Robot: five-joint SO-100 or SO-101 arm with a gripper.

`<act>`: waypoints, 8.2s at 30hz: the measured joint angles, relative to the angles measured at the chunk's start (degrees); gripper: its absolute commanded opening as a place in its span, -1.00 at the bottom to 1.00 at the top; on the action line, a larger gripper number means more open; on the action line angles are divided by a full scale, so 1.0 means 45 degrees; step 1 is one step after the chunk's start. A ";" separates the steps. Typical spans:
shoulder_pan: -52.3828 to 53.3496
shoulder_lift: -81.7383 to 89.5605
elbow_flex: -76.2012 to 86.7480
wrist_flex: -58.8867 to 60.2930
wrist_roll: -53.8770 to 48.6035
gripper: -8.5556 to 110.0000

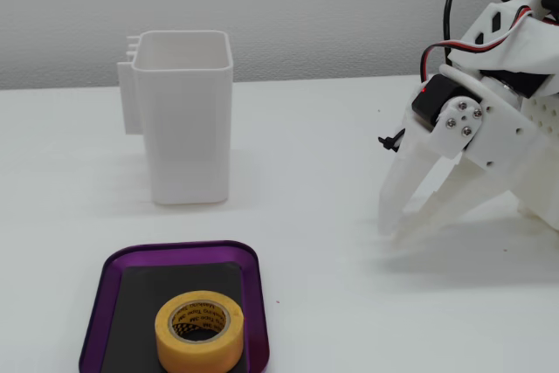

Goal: Remove the yellow tape from the box.

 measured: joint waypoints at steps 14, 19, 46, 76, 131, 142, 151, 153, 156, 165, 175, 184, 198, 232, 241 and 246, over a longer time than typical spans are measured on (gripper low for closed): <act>0.0000 0.0000 0.0000 0.0000 0.0000 -0.86; 0.0000 0.0000 0.0000 0.0000 -0.0039 -0.86; -0.2285 -1.3965 -1.2344 0.0723 -0.5371 -0.67; -0.2480 -2.5371 -2.0879 0.0176 -0.4141 -0.67; -0.1953 -2.3145 -2.1035 0.0430 -0.4141 -0.86; -0.1855 -1.8672 -1.8027 0.1465 -0.4336 -0.86; -0.1719 -1.5645 -1.2324 -0.1035 -0.4336 -0.86; -0.1367 -1.5508 -1.1426 -0.1680 -0.4336 -0.86; -0.0781 -1.5488 -1.0313 -0.2617 -0.4336 -0.86; -0.0469 -1.5215 -0.8066 -0.4355 -0.4336 -0.86; -0.0449 -1.5137 -0.8047 -0.4160 -0.4336 -0.85; -0.0527 -1.5000 -0.8047 -0.3379 -0.4336 -0.85; -0.0508 -1.1816 -0.8027 -0.2031 -0.4336 -0.62; 0.0449 -0.0020 -0.1465 0.1074 -0.1602 -0.61; 0.0449 -0.0020 -0.0742 0.1074 -0.1367 -0.62; 0.0449 -0.0020 -0.0586 0.1074 -0.1367 -0.62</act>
